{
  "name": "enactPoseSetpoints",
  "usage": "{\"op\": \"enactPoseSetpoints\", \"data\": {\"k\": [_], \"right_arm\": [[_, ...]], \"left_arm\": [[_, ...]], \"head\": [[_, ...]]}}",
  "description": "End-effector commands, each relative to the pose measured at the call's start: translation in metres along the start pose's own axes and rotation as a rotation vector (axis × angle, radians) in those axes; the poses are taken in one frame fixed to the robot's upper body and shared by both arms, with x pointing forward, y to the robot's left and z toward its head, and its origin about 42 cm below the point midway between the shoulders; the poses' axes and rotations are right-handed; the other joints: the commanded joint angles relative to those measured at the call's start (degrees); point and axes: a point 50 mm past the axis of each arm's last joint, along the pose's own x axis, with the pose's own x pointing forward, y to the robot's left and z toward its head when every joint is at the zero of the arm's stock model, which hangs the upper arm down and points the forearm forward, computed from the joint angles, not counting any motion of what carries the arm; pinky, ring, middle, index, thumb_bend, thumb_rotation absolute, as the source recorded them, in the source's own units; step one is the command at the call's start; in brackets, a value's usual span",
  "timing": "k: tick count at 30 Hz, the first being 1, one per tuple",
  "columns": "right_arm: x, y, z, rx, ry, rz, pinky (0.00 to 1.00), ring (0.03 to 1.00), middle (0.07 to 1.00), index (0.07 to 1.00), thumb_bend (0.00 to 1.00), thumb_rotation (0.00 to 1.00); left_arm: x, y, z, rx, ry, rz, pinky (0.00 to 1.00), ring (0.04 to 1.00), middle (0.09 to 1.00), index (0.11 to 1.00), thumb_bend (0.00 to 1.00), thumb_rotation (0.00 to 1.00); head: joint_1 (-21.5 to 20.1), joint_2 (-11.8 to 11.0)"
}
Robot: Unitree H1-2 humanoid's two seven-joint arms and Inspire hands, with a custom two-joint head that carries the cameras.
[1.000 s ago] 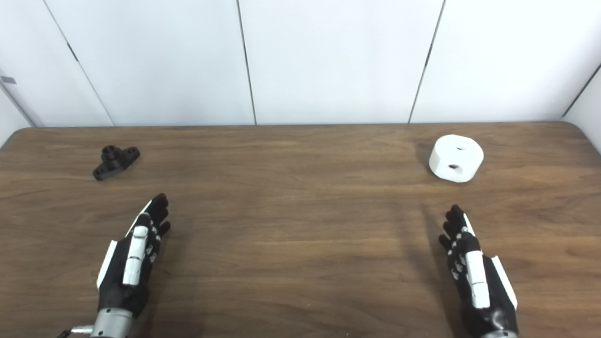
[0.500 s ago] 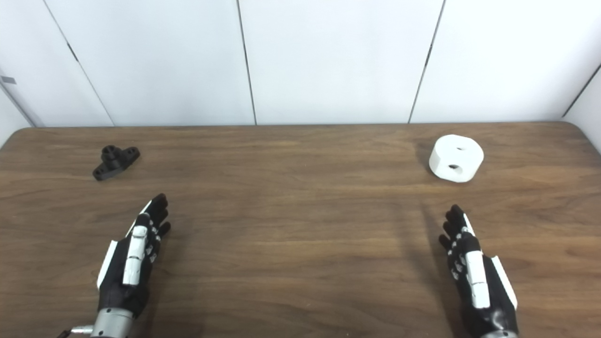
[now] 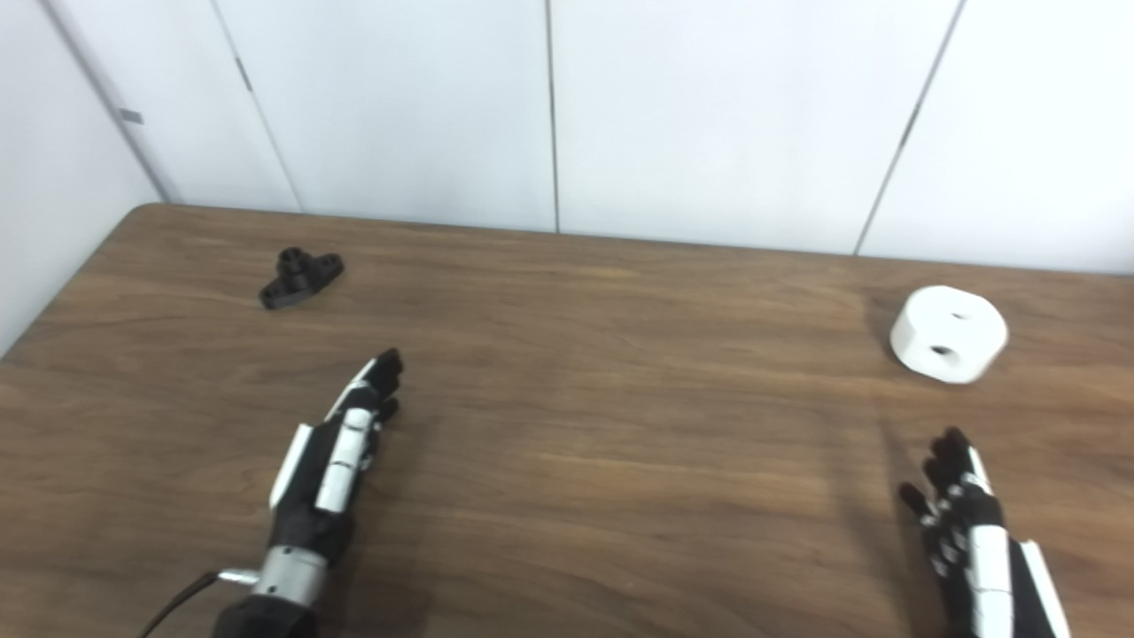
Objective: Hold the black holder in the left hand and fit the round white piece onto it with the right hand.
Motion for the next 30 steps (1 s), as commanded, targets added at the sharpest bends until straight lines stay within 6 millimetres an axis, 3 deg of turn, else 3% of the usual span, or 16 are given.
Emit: {"op": "enactPoseSetpoints", "data": {"k": [1, 10, 14, 20, 30], "right_arm": [[0.002, -0.006, 0.003, -0.015, -0.022, 0.019, 1.00, 1.000, 1.000, 1.000, 0.61, 1.00], [0.000, -0.011, -0.002, 0.002, -0.027, -0.008, 1.00, 1.000, 1.000, 1.000, 0.57, 0.95], [0.001, -0.015, -0.003, -0.014, -0.019, -0.008, 1.00, 1.000, 1.000, 1.000, 0.60, 0.97], [0.003, -0.018, -0.006, -0.012, -0.023, -0.002, 1.00, 1.000, 1.000, 1.000, 0.57, 0.97], [0.004, -0.020, -0.008, -0.011, -0.040, 0.007, 1.00, 1.000, 1.000, 1.000, 0.55, 0.96]], "left_arm": [[-0.002, -0.015, 0.001, -0.039, -0.032, 0.017, 0.97, 0.978, 0.946, 0.931, 0.48, 0.87], [-0.002, -0.023, -0.007, -0.032, -0.015, 0.017, 0.96, 0.973, 0.946, 0.932, 0.54, 0.85], [-0.003, -0.026, -0.009, -0.016, -0.008, 0.016, 0.95, 0.977, 0.957, 0.935, 0.56, 0.86], [-0.003, -0.031, -0.013, -0.005, -0.010, 0.012, 0.95, 0.978, 0.959, 0.943, 0.61, 0.87], [-0.003, -0.033, -0.015, -0.010, -0.010, 0.012, 0.96, 0.980, 0.956, 0.953, 0.59, 0.89]], "head": [[0.5, -0.2], [4.3, -3.5], [5.8, -4.8], [7.0, -6.8], [6.8, -7.1]]}}
